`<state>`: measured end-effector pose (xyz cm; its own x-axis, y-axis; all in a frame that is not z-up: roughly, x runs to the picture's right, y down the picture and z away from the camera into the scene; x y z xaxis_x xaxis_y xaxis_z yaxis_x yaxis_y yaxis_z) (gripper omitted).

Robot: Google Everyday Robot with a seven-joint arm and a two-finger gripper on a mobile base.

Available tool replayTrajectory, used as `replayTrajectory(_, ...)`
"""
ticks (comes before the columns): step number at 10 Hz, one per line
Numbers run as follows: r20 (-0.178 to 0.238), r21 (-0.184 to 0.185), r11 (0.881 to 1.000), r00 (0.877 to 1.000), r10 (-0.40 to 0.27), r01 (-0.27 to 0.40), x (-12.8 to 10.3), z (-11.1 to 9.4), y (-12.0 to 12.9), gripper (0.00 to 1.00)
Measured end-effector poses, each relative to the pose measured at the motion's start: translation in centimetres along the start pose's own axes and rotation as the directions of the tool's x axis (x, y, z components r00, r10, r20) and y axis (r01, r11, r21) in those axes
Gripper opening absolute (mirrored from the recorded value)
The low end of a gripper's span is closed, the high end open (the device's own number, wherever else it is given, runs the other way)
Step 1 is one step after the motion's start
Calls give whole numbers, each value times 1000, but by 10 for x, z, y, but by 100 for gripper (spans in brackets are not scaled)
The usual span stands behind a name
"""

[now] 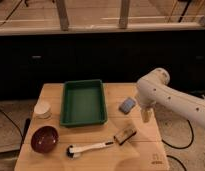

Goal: Place sponge in tray

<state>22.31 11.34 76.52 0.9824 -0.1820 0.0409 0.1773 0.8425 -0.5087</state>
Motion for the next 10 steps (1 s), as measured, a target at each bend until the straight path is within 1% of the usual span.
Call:
replayTrajectory(3, 1, 4, 1000, 1000, -24, 24, -6, 10, -7, 80)
replayTrajectory(10, -9, 13, 996, 996, -93, 93, -10, 33, -25, 80)
